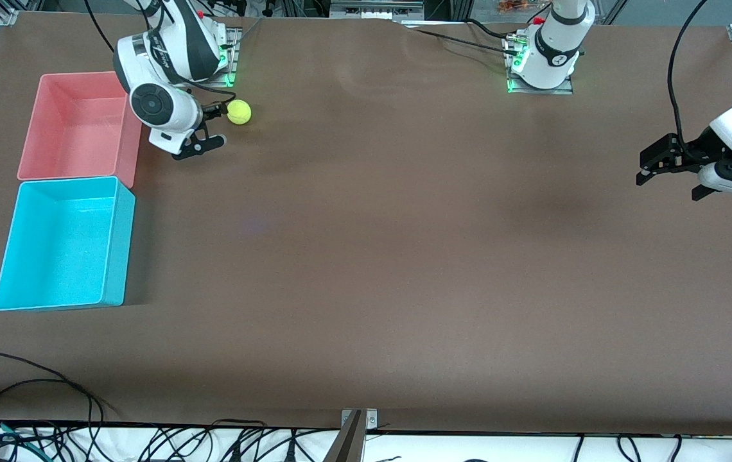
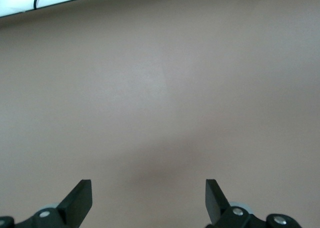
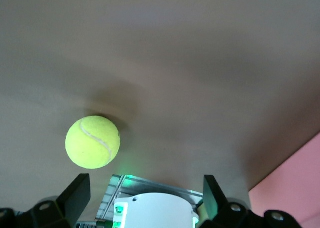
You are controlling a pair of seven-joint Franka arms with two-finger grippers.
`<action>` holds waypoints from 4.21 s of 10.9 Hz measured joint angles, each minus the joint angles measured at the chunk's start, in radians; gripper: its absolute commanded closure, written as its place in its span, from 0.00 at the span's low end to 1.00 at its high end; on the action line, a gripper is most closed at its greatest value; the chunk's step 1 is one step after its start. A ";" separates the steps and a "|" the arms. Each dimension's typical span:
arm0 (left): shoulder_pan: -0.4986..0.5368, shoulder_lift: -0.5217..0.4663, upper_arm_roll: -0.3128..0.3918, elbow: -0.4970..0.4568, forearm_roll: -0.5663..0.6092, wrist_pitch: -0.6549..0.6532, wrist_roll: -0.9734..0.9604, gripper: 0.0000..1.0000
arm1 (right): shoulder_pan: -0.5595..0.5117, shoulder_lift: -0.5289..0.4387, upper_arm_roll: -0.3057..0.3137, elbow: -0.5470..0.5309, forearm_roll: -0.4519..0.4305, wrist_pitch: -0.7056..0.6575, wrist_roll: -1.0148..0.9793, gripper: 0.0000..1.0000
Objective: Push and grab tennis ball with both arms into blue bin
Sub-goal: 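Move the right gripper to the ball while the left gripper withdraws, then close the right gripper on the tennis ball and lift it, then carry the ball with the right gripper over the cyan bin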
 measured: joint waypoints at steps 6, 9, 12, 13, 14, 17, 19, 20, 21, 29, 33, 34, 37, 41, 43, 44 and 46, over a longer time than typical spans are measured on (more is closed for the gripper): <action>-0.254 -0.011 0.216 -0.002 0.000 -0.003 0.000 0.00 | 0.162 0.094 0.002 -0.022 0.157 0.048 0.001 0.00; -0.258 -0.011 0.219 -0.003 0.001 -0.027 0.000 0.00 | 0.168 0.097 0.002 -0.108 0.157 0.194 0.001 0.00; -0.258 -0.011 0.222 -0.002 0.078 -0.077 0.000 0.00 | 0.195 0.106 0.002 -0.152 0.157 0.281 0.005 0.00; -0.258 -0.011 0.223 -0.002 0.091 -0.080 0.000 0.00 | 0.207 0.116 0.002 -0.167 0.158 0.316 0.009 0.00; -0.258 -0.011 0.224 -0.002 0.094 -0.081 -0.014 0.00 | 0.212 0.124 0.002 -0.175 0.158 0.333 0.011 0.00; -0.258 -0.011 0.226 -0.002 0.094 -0.081 -0.037 0.00 | 0.212 0.143 0.002 -0.184 0.158 0.380 0.012 0.10; -0.260 -0.011 0.218 0.004 0.094 -0.081 -0.038 0.00 | 0.212 0.164 0.002 -0.192 0.158 0.415 0.015 0.46; -0.260 -0.012 0.209 0.009 0.094 -0.081 -0.038 0.00 | 0.213 0.170 0.002 -0.192 0.158 0.415 0.019 0.60; -0.261 -0.012 0.201 0.014 0.094 -0.081 -0.040 0.00 | 0.213 0.173 0.002 -0.192 0.158 0.415 0.029 0.73; -0.276 -0.005 0.193 0.068 0.063 -0.085 -0.043 0.00 | 0.213 0.145 -0.030 -0.099 0.165 0.358 0.082 0.77; -0.274 -0.002 0.195 0.083 0.046 -0.085 -0.045 0.00 | 0.206 0.131 -0.126 0.159 0.152 0.132 0.086 0.77; -0.273 -0.002 0.196 0.088 0.043 -0.085 -0.045 0.00 | 0.193 0.133 -0.145 0.220 0.112 0.082 0.086 0.77; -0.274 -0.002 0.195 0.092 0.039 -0.085 -0.046 0.00 | 0.109 0.178 -0.170 0.442 0.032 -0.100 0.067 0.77; -0.275 -0.001 0.194 0.092 0.038 -0.086 -0.051 0.00 | -0.009 0.265 -0.201 0.653 -0.062 -0.122 -0.030 0.77; -0.276 -0.001 0.193 0.092 0.038 -0.087 -0.058 0.00 | -0.094 0.319 -0.231 0.722 -0.069 -0.125 -0.156 0.76; -0.277 -0.001 0.191 0.092 0.037 -0.088 -0.061 0.00 | -0.139 0.350 -0.245 0.748 -0.070 -0.128 -0.225 0.76; -0.278 0.002 0.181 0.092 0.037 -0.091 -0.067 0.00 | -0.224 0.404 -0.257 0.769 -0.069 -0.130 -0.345 0.76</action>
